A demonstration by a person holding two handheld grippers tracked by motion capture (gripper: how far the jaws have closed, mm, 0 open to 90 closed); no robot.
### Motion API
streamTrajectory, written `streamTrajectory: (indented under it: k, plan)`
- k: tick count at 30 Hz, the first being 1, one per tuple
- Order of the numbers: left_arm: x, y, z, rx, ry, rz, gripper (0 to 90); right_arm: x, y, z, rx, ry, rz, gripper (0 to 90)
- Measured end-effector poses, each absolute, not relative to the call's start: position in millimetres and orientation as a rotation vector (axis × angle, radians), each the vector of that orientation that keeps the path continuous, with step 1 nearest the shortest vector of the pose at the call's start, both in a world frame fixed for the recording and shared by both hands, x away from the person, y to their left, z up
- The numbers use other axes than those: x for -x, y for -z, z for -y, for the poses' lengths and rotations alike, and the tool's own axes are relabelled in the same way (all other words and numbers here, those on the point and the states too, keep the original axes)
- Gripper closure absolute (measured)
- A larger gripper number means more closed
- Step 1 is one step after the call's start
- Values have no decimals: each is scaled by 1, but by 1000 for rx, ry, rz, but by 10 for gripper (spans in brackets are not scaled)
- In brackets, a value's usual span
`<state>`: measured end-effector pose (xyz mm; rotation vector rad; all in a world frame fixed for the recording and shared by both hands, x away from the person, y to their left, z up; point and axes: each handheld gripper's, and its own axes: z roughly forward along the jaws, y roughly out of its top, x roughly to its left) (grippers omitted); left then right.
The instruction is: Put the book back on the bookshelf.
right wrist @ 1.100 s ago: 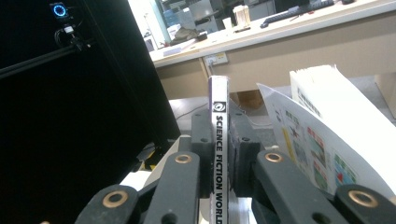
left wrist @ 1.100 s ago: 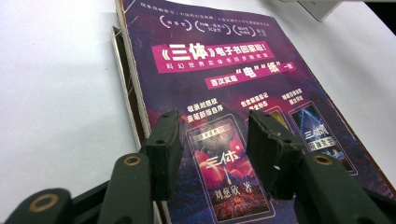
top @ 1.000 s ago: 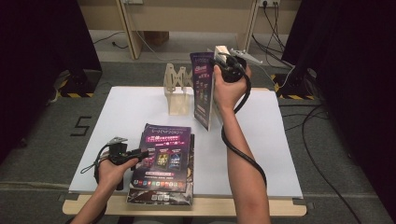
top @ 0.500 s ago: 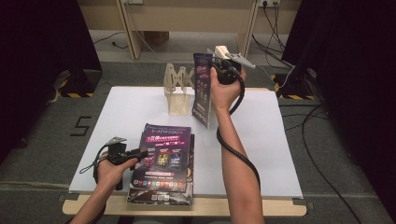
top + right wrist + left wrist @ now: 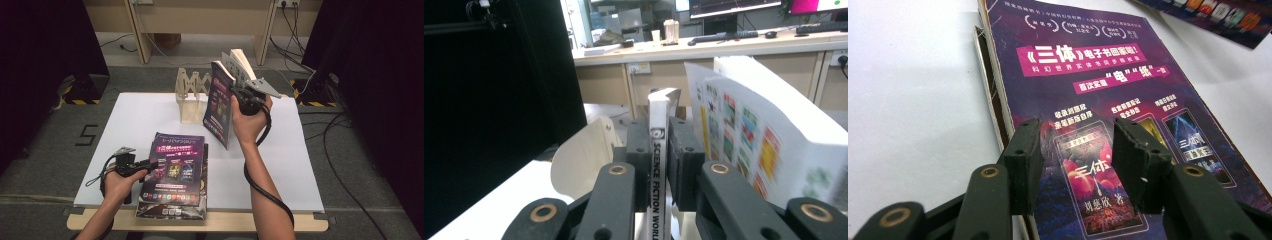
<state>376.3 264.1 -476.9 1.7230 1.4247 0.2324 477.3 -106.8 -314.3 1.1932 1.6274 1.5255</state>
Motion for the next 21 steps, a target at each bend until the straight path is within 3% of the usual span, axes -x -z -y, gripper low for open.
streamTrajectory:
  k: [21]
  plan:
    - [-376,476,-264,-1710,-230,-1426,538,-450,331,127,-1245,-1549,-1676,790]
